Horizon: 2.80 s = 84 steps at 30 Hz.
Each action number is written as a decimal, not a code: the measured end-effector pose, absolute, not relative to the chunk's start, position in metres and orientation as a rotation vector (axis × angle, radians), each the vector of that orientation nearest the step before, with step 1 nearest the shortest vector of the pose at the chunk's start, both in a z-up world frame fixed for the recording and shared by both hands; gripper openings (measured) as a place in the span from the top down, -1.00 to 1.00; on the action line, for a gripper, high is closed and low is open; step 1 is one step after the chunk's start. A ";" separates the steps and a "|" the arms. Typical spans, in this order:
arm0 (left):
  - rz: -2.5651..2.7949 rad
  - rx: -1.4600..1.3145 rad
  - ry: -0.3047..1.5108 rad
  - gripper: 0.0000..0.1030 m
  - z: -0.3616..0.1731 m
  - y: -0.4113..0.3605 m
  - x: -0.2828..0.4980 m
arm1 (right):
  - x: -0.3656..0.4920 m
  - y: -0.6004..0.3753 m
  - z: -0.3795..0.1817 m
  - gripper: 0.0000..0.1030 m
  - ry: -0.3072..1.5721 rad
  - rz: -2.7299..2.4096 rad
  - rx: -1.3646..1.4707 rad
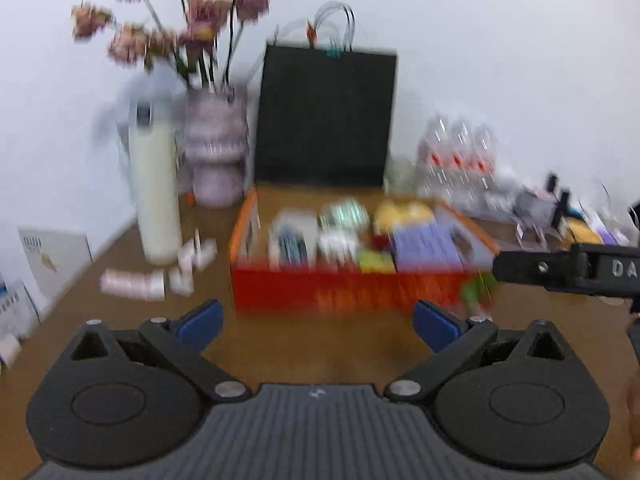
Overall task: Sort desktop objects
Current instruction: 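Move both tools back toward the remaining items on the table, then grasp the small clear packet with the right tool while the left tool grasps a small white piece, then carry the clear packet and white piece over the box with both tools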
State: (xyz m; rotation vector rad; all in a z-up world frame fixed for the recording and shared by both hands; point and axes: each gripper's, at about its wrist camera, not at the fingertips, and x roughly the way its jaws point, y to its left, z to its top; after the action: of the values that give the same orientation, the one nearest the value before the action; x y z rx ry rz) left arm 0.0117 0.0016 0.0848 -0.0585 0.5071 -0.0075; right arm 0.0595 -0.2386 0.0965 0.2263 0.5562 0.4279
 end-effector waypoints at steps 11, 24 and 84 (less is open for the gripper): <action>-0.076 -0.050 0.626 -1.00 0.034 -0.008 -0.053 | -0.024 -0.257 0.039 -0.73 0.592 0.423 0.127; -0.322 0.011 0.556 -0.45 0.040 -0.046 0.047 | 0.094 -0.273 0.025 0.13 0.647 0.308 0.026; -0.082 -0.069 0.598 0.47 0.027 -0.021 -0.053 | -0.056 -0.217 0.041 0.63 0.511 0.507 -0.040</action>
State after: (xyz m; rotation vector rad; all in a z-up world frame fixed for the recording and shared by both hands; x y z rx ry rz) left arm -0.0534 -0.0210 0.0269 -0.0688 0.5977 -0.0817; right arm -0.0558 -0.2171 0.0406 -0.0395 0.5109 0.5067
